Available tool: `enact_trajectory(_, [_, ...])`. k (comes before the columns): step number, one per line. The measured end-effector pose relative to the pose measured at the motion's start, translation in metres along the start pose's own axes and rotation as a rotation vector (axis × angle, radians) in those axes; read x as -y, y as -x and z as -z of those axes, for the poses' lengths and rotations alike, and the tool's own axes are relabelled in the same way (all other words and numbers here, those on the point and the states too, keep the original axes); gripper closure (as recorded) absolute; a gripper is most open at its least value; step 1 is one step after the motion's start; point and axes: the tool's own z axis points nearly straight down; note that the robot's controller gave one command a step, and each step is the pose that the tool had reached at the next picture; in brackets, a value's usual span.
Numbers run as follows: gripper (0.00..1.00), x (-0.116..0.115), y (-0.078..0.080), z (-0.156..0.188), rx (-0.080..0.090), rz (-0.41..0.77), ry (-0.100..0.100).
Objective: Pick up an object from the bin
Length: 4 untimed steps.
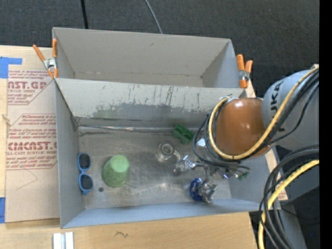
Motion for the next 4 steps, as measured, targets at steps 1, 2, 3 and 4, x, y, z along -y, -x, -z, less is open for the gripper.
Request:
enact_trajectory(1, [1.0,-0.003,-0.003,-0.001,-0.015,-0.004,0.012])
enact_trajectory(2, [1.0,0.008,0.013,0.174,-0.002,0.079,0.002])
enact_trajectory(3, [0.0,0.007,0.012,0.17,-0.008,0.078,0.009])
enact_trajectory(4, [0.0,-0.042,0.026,0.064,-0.014,0.168,0.017])
